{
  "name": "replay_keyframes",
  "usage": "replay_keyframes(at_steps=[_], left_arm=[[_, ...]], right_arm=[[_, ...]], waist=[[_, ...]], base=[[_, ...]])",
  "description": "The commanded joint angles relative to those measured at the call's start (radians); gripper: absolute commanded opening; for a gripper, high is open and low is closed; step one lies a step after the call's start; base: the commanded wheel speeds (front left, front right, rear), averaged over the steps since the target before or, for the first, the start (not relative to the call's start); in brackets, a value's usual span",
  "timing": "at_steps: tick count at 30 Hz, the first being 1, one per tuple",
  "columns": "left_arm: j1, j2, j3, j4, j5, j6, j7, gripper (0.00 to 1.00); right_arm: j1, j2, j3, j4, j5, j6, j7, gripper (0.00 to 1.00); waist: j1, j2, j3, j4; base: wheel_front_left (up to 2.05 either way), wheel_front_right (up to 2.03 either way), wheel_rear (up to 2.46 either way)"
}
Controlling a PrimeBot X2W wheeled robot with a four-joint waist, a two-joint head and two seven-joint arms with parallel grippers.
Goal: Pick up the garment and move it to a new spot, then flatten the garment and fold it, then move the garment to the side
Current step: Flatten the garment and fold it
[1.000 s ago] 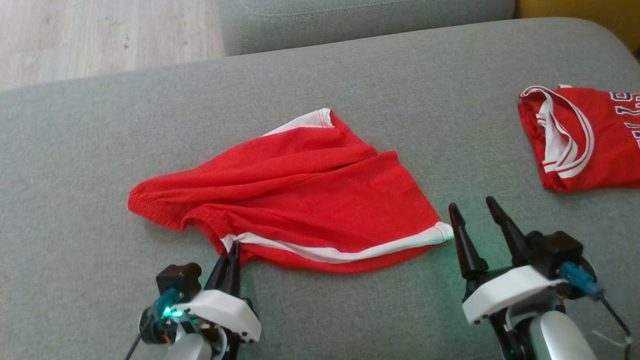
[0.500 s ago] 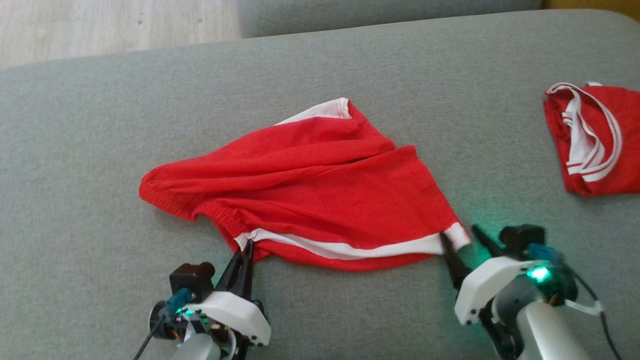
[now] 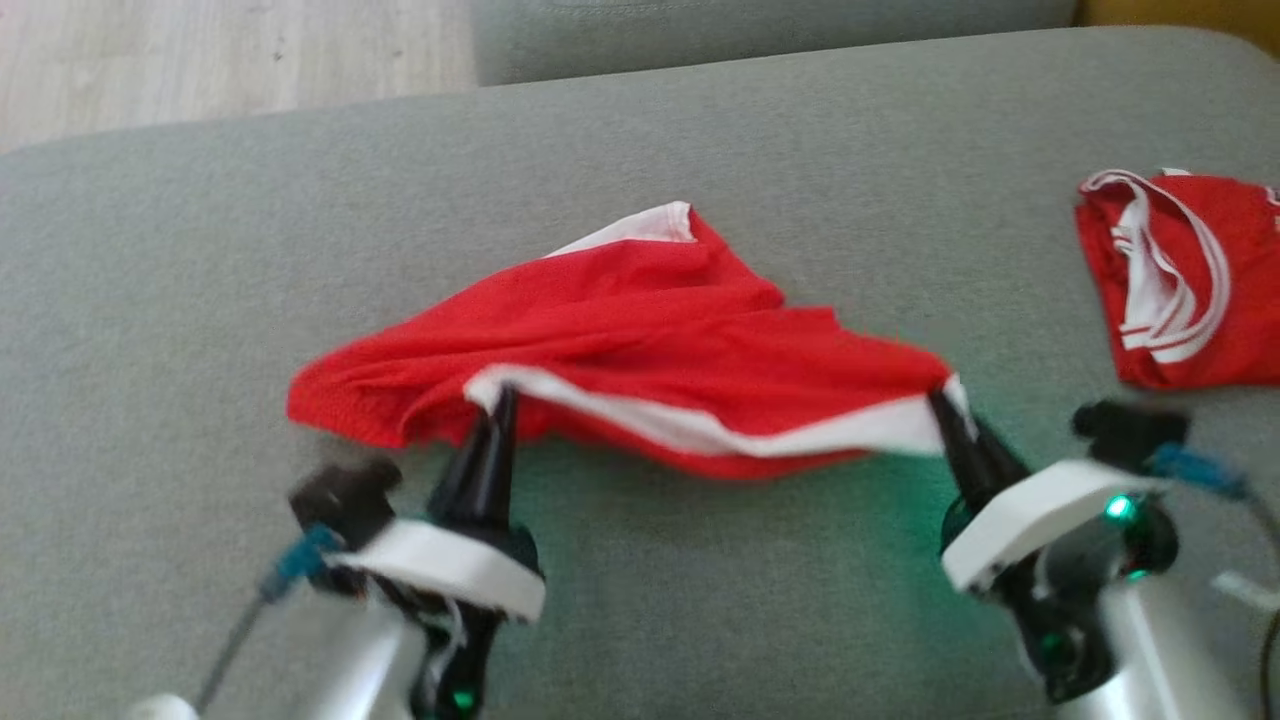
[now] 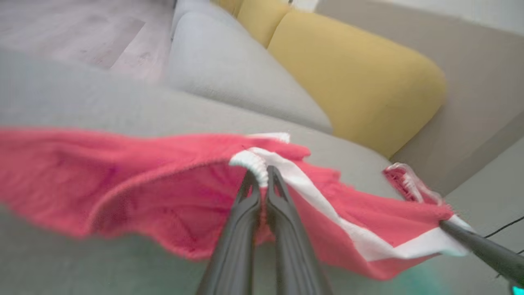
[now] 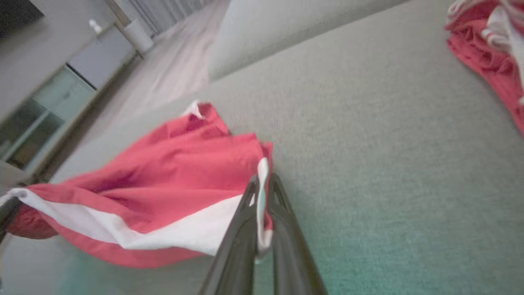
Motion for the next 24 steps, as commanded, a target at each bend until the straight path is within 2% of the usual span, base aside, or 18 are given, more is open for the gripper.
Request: replay_keyframes(at_steps=[1,7,11,14,18,20,24], left_arm=[[-0.051,0.019,0.041,-0.059,-0.012,-0.004,0.006,0.00],[-0.056,0.097,0.060,-0.417,-0.121,-0.009,0.203,0.00],[-0.098,0.144,0.081,-0.617,-0.178,0.024,0.344,0.00],[-0.156,0.165,0.105,-0.699,-0.221,0.055,0.430,0.00],[-0.270,0.183,0.150,-0.672,-0.242,0.081,0.484,0.00],[-0.346,0.173,0.172,-0.610,-0.249,0.088,0.482,0.00],[-0.543,0.158,0.207,-0.437,-0.211,0.081,0.429,0.00]], right_arm=[[-0.022,-0.003,0.013,-0.063,0.005,-0.001,0.009,0.00],[-0.017,-0.003,-0.064,-0.394,0.060,-0.001,0.134,0.00],[-0.053,-0.003,-0.111,-0.590,0.077,-0.001,0.211,0.00],[-0.139,-0.029,-0.141,-0.664,0.019,-0.001,0.267,0.00],[-0.335,-0.061,-0.124,-0.588,0.009,-0.001,0.296,0.00],[-0.451,-0.113,-0.094,-0.502,-0.040,-0.001,0.279,0.00],[-0.703,-0.100,-0.056,-0.281,-0.012,-0.001,0.187,0.00]], waist=[[0.0000,0.0000,-0.004,-0.008],[0.0000,0.0000,-0.005,-0.028],[0.0000,0.0000,0.017,-0.038],[0.0000,0.0000,0.055,-0.049],[0.0000,0.0000,0.139,-0.065],[0.0000,0.0000,0.193,-0.067],[0.0000,0.0000,0.300,-0.072]], base=[[0.00,0.00,0.00],[0.00,0.00,0.00],[0.00,0.00,0.00],[0.00,0.00,0.00],[0.00,0.00,0.00],[0.00,0.00,0.00],[0.00,0.00,0.00]])
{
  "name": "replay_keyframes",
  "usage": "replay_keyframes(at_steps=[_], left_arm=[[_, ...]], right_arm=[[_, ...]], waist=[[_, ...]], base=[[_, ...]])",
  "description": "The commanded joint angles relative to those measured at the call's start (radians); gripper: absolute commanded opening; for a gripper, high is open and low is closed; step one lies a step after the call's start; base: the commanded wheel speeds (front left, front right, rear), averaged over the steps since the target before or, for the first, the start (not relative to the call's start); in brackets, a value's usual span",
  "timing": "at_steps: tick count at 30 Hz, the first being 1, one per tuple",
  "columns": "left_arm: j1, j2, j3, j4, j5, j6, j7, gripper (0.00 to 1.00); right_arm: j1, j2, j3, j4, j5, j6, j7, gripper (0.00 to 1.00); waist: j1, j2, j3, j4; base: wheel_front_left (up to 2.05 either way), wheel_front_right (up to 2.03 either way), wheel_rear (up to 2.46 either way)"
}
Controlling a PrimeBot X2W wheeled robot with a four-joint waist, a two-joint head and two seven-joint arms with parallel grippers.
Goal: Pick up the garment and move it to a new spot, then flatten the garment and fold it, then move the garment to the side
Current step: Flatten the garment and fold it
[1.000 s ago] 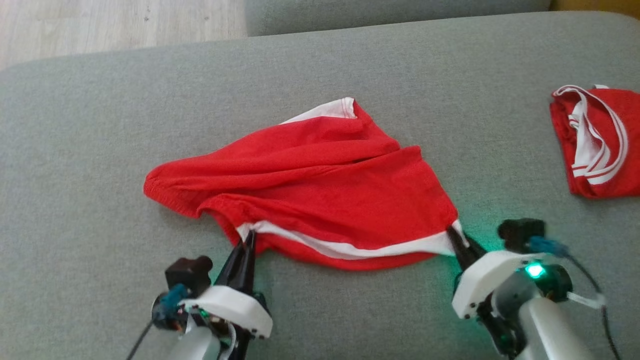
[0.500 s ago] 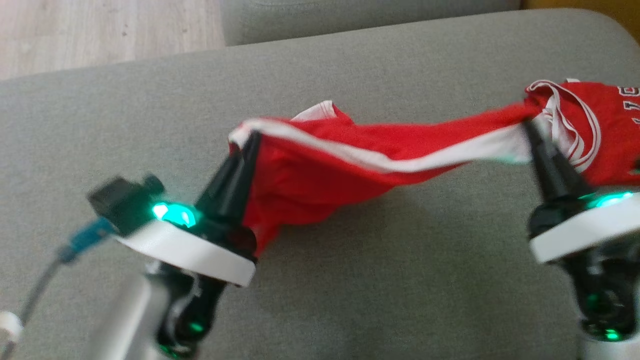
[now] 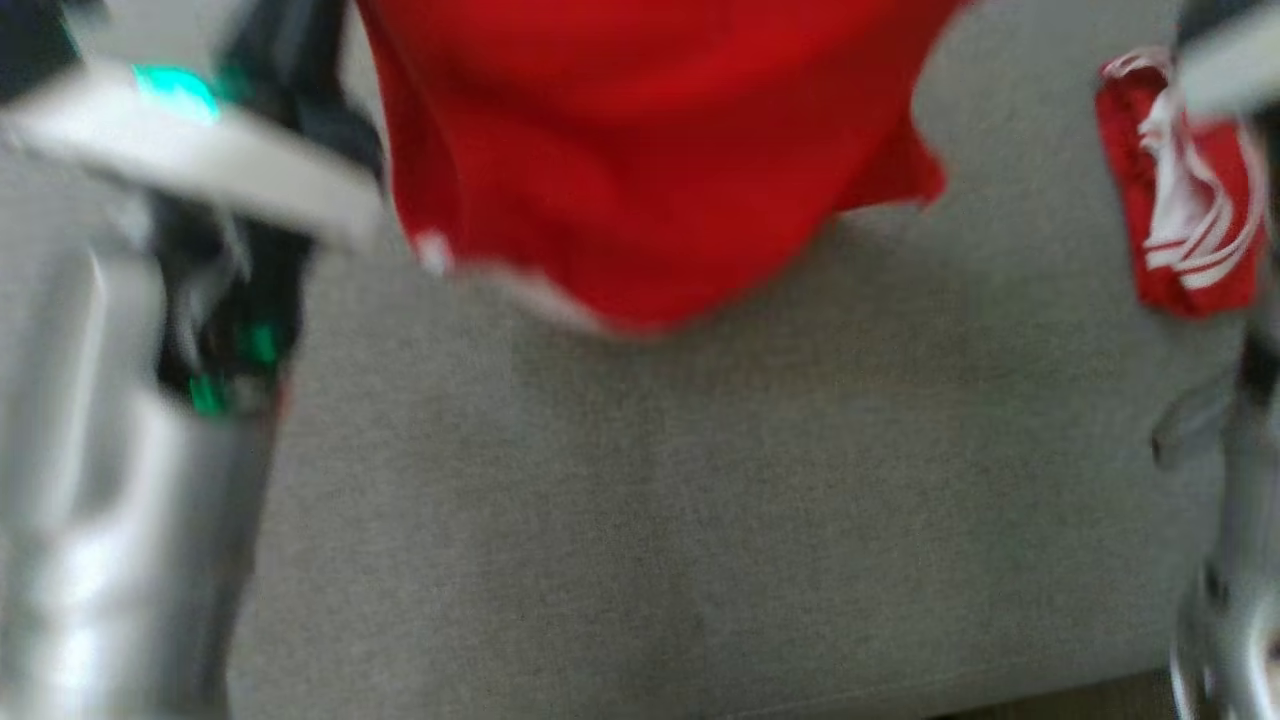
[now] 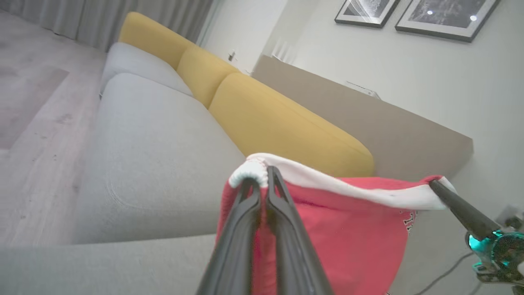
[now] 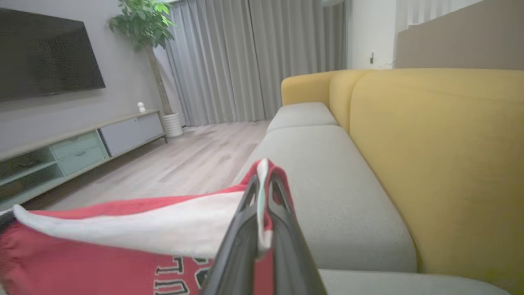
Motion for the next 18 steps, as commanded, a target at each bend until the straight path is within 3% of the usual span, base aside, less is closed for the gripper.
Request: replay_keyframes(at_steps=[1,5,9,13,18], left_arm=[[-0.138,0.022,0.061,0.042,0.045,-0.005,-0.041,0.00],[-0.336,-0.006,0.100,0.217,0.109,-0.012,-0.190,0.00],[-0.467,-0.033,0.113,0.327,0.137,-0.052,-0.330,0.00],[-0.500,-0.036,0.098,0.378,0.146,-0.085,-0.394,0.00],[-0.434,-0.030,0.030,0.468,0.135,-0.115,-0.425,0.00]], right_arm=[[-0.131,0.017,0.031,0.052,0.014,-0.001,-0.065,0.00],[-0.362,-0.004,0.065,0.235,-0.063,-0.001,-0.305,0.00],[-0.500,0.019,0.056,0.365,-0.117,-0.001,-0.506,0.00],[-0.526,0.018,0.061,0.432,-0.134,-0.001,-0.553,0.00],[-0.414,0.010,0.071,0.525,-0.114,-0.001,-0.443,0.00]], waist=[[-0.0003,0.0000,0.119,-0.012],[-0.0003,0.0000,0.166,-0.016],[-0.0003,0.0000,0.173,-0.016],[-0.0003,0.0000,0.165,-0.016],[-0.0003,0.0000,0.142,-0.019]], base=[[0.00,0.00,0.00],[0.00,0.00,0.00],[0.00,0.00,0.00],[0.00,0.00,0.00],[0.00,0.00,0.00]])
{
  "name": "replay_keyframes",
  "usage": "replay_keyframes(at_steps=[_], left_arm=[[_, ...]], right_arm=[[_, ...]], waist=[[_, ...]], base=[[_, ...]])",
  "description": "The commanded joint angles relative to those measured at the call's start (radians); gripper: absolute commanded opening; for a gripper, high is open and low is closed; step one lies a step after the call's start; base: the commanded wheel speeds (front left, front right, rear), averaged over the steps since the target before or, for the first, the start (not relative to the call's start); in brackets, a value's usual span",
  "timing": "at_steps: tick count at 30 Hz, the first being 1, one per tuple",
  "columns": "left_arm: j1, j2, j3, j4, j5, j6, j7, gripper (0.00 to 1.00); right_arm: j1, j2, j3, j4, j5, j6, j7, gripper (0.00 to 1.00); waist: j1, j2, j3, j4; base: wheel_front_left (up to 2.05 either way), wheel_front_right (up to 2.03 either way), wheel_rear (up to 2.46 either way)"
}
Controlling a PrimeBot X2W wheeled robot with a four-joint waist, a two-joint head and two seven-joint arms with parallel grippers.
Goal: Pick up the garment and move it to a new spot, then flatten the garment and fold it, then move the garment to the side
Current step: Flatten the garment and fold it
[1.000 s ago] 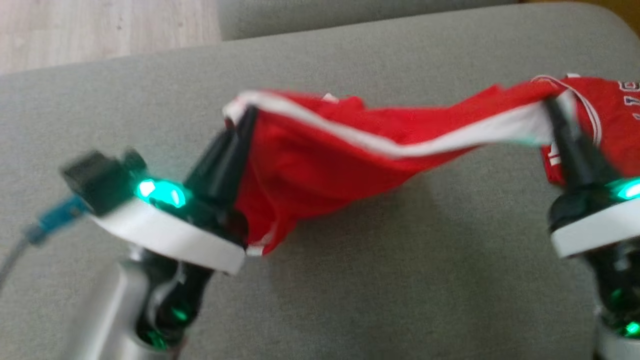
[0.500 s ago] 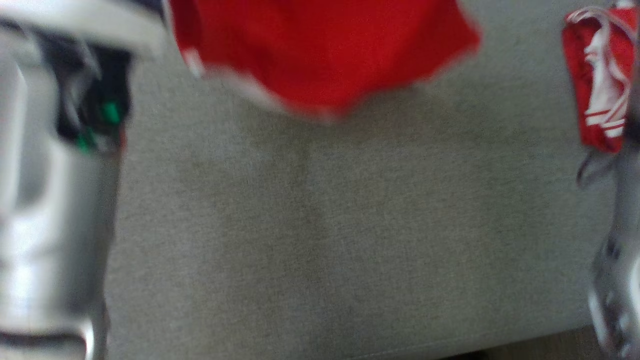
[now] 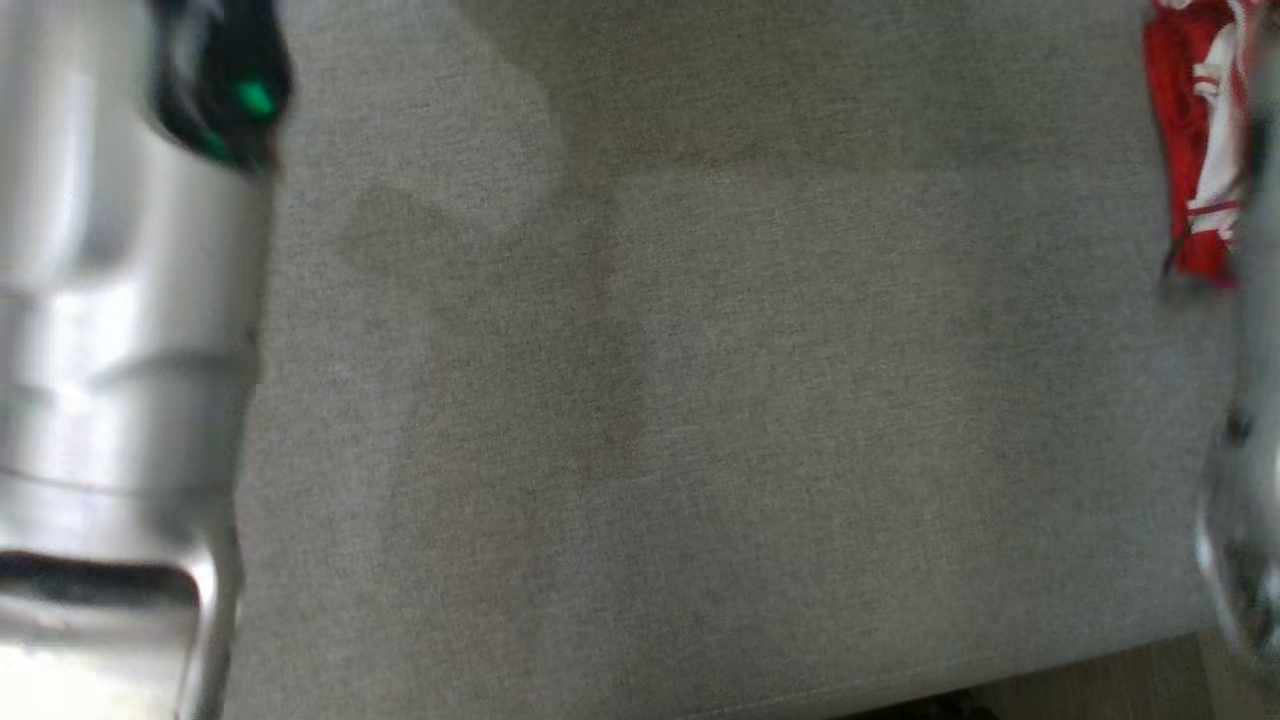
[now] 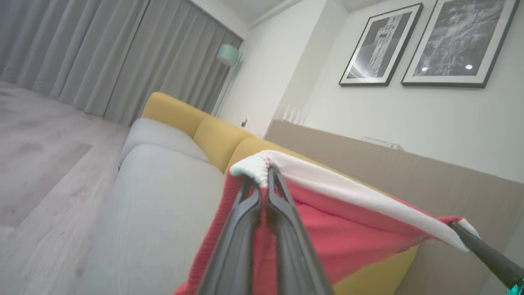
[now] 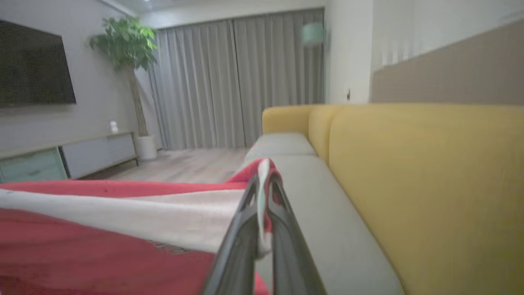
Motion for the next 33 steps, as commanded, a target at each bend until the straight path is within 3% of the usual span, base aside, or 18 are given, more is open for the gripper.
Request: replay_keyframes(at_steps=[1,7,11,18,24,28,33], left_arm=[[0.029,0.042,0.007,-0.010,-0.006,-0.007,-0.008,0.00],[0.260,0.076,-0.181,0.082,-0.005,-0.014,-0.028,0.00],[0.455,0.104,-0.279,0.105,-0.040,-0.014,-0.041,0.00],[0.788,0.155,-0.339,-0.027,-0.116,0.001,-0.009,0.00],[1.032,0.212,-0.369,-0.358,-0.190,0.103,0.114,0.00],[1.087,0.226,-0.378,-0.569,-0.213,0.172,0.178,0.00],[0.992,0.182,-0.363,-0.537,-0.191,0.188,0.169,0.00]], right_arm=[[0.061,0.004,-0.004,-0.015,0.013,-0.001,0.034,0.00],[0.376,-0.038,0.041,-0.007,0.042,-0.001,0.268,0.00],[0.597,-0.076,0.034,-0.096,0.073,-0.001,0.406,0.00],[1.007,-0.079,-0.094,-0.441,0.070,-0.001,0.639,0.00],[1.318,0.005,-0.247,-0.813,0.002,-0.001,0.875,0.00],[1.368,0.044,-0.289,-0.990,-0.020,-0.001,0.931,0.00],[1.192,-0.004,-0.258,-0.937,-0.014,-0.001,0.868,0.00]], waist=[[0.0000,0.0000,-0.010,-0.002],[0.0000,0.0000,-0.076,0.003],[0.0000,0.0000,-0.148,0.017],[0.0000,0.0000,-0.295,0.048],[0.0000,0.0000,-0.339,0.083],[0.0000,0.0000,-0.324,0.112],[0.0000,0.0000,-0.283,0.135]], base=[[0.00,0.00,0.00],[0.00,0.00,0.00],[0.00,0.00,0.00],[0.00,0.00,0.00],[0.00,0.00,0.00],[0.00,0.00,0.00],[0.00,0.00,0.00]])
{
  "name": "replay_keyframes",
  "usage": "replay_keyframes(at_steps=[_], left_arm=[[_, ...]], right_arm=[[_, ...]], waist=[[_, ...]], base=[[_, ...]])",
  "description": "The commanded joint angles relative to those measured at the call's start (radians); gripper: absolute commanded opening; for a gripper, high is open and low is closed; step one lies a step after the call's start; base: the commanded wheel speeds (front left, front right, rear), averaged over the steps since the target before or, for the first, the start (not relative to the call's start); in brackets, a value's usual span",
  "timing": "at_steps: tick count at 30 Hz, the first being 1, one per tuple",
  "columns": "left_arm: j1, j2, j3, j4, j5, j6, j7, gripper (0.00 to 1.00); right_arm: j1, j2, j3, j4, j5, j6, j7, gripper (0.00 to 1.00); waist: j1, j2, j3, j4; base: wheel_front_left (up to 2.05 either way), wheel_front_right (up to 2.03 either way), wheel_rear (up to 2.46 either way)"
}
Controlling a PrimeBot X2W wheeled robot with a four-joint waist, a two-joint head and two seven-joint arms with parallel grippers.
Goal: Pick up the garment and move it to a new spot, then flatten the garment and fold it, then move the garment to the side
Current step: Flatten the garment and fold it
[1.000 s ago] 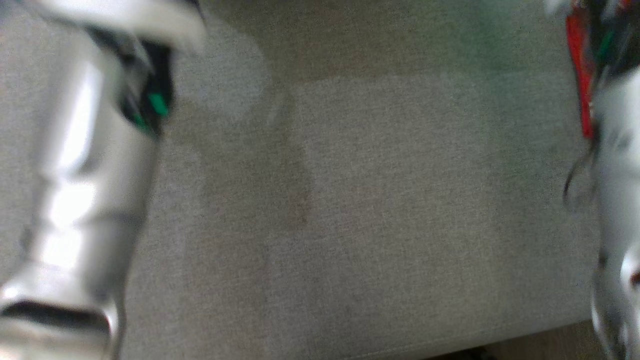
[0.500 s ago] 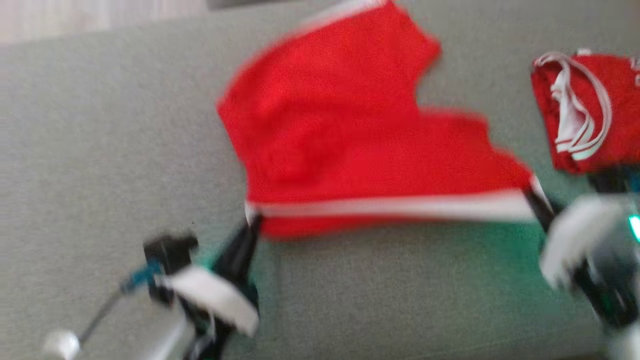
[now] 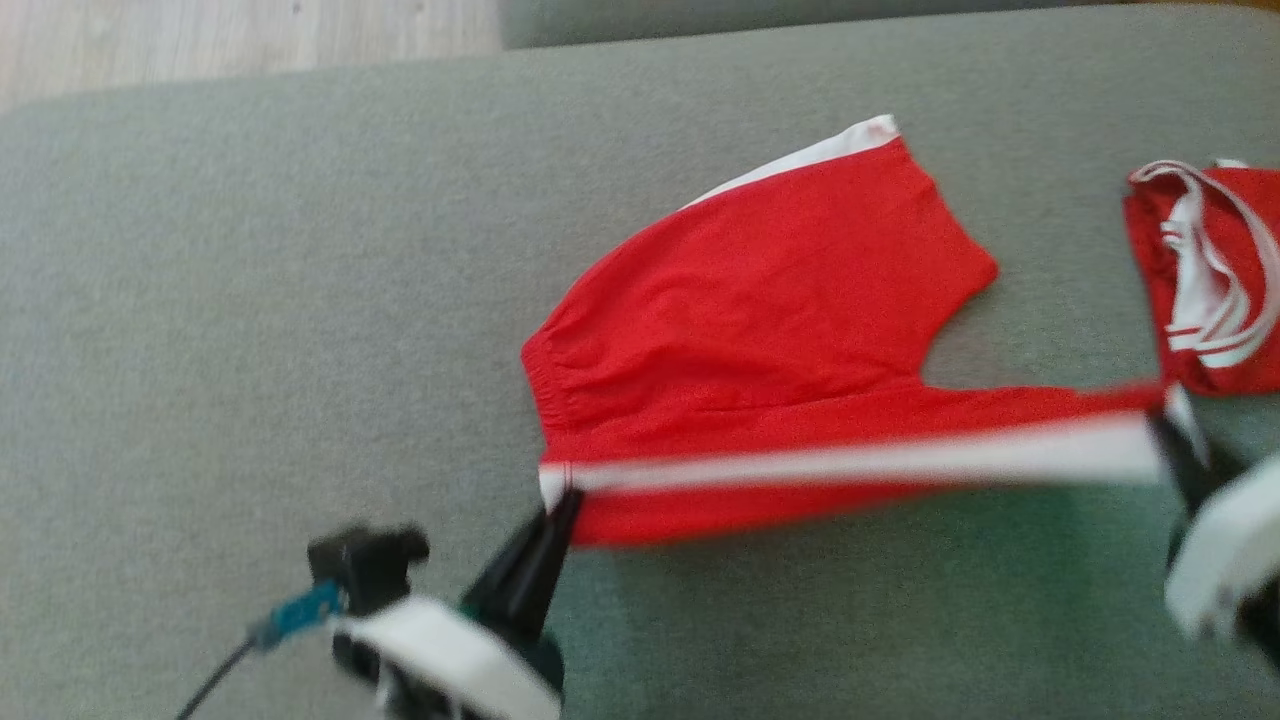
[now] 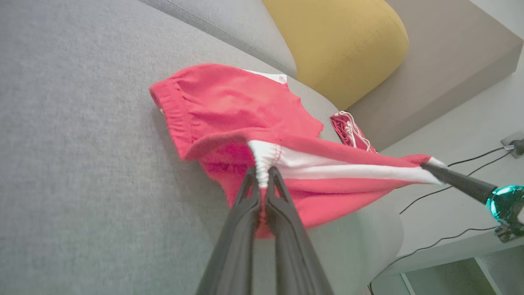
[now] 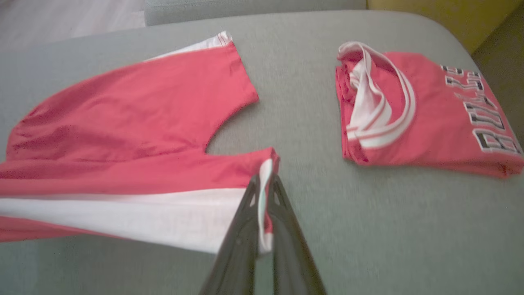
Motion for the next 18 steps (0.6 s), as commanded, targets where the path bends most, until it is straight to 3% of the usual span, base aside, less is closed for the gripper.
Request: replay_keyframes(at_steps=[1,4,10,14,18], left_arm=[[-0.110,-0.042,0.052,0.017,0.011,0.009,-0.028,0.00],[-0.174,-0.085,0.056,0.078,0.021,0.007,-0.047,0.00],[-0.351,-0.197,0.063,0.291,0.056,-0.002,-0.111,0.00],[-0.431,-0.238,0.073,0.420,0.080,0.019,-0.155,0.00],[-0.487,-0.266,0.064,0.500,0.072,-0.008,-0.195,0.00]], right_arm=[[-0.150,-0.058,0.039,0.014,0.002,-0.001,-0.035,0.00],[-0.245,-0.082,0.060,0.082,0.003,-0.001,-0.064,0.00],[-0.523,-0.125,0.137,0.340,0.012,-0.001,-0.150,0.00],[-0.662,-0.145,0.200,0.503,0.033,-0.001,-0.204,0.00],[-0.767,-0.167,0.262,0.636,0.044,-0.001,-0.272,0.00]], waist=[[-0.0002,-0.0001,0.031,0.020],[-0.0002,-0.0001,0.055,0.030],[-0.0002,-0.0001,0.135,0.070],[-0.0002,-0.0001,0.186,0.093],[-0.0002,-0.0001,0.220,0.110]], base=[[0.00,0.00,0.00],[0.00,0.00,0.00],[0.00,0.00,0.00],[0.00,0.00,0.00],[0.00,0.00,0.00]])
